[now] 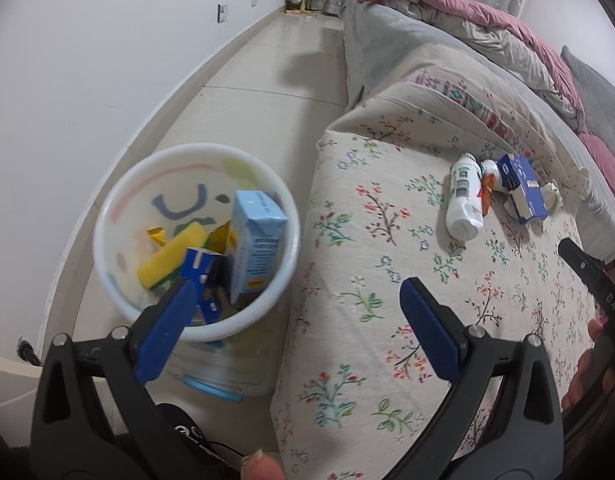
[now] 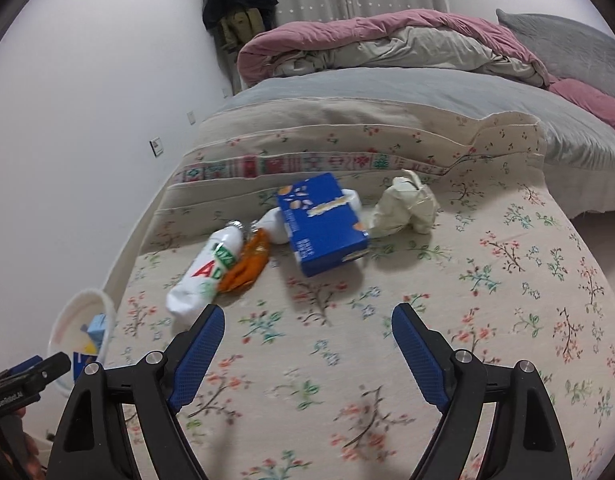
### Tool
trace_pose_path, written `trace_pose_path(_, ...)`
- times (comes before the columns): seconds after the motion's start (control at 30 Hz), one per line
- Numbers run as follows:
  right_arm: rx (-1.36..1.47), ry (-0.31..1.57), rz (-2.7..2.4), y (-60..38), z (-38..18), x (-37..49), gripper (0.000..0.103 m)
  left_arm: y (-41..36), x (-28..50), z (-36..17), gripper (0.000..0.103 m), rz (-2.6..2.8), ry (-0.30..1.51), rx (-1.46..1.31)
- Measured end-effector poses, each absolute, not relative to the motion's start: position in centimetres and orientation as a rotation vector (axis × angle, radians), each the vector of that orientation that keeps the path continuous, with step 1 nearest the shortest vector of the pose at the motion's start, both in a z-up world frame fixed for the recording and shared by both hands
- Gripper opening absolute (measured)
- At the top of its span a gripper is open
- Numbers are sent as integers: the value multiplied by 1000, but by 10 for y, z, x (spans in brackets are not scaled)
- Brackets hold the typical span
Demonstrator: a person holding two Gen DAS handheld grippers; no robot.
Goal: Collect trash
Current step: 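Move both grippers back over the blue box and white bottle on the bed, then grasp the blue biscuit box with the right gripper while the left grasps the white AD bottle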
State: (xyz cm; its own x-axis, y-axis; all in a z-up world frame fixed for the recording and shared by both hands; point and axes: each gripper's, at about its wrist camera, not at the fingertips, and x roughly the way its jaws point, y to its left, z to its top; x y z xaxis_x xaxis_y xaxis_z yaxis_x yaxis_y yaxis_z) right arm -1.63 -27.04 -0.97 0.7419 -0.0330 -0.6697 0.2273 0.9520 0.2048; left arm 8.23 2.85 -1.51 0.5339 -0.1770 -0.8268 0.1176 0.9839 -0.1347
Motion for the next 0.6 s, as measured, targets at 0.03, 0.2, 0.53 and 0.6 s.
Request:
trace_pose_path(0.03,276,719,-144,-274,-11,-13,87,26,83,-16,101,-179,996,-65)
trace_pose_path(0.2,245,718,-131,-285,-18,7,87,12,87,-24,101,-195,1014,-47)
trace_pose_path(0.53,151,727,-103,-284,-31,44,87,-1,98,-33,101,-223,1017,-63)
trace_pose_path(0.6,160,729,-95,-285,-32,50,86,-3,101,-34,101,-230,1014,-67)
